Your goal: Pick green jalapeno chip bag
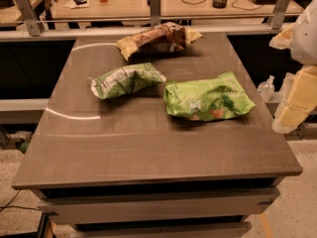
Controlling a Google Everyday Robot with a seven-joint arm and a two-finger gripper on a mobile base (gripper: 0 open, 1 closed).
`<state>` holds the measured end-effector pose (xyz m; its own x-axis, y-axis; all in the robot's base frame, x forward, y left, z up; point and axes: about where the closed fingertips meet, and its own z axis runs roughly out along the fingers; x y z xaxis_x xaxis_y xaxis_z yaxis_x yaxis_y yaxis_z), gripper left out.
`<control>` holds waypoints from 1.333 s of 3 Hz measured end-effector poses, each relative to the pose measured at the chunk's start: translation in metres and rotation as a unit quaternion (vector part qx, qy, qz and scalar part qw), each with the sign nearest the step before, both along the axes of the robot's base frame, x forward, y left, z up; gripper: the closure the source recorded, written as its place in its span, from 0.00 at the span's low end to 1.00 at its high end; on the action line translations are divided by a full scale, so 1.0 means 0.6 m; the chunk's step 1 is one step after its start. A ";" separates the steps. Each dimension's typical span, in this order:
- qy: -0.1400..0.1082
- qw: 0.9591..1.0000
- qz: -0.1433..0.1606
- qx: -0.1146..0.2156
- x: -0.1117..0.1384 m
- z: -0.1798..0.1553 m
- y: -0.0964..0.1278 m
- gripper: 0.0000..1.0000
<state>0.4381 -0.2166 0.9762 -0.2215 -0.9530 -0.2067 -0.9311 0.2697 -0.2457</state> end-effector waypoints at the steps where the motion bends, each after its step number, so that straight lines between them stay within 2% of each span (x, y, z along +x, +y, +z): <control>1: 0.000 1.000 0.000 0.000 0.000 0.000 0.000 0.00; 2: -0.057 0.998 0.018 0.036 0.029 0.054 0.014 0.00; 3: -0.139 0.985 0.048 0.084 0.081 0.126 0.044 0.00; 4: -0.167 0.974 0.075 0.130 0.130 0.152 0.090 0.00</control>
Offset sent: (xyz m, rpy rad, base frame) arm 0.0499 0.0240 0.0989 0.2155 -0.3240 0.1078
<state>0.5161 -0.1625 1.0674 0.0373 -0.8755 -0.4818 -0.8444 0.2302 -0.4837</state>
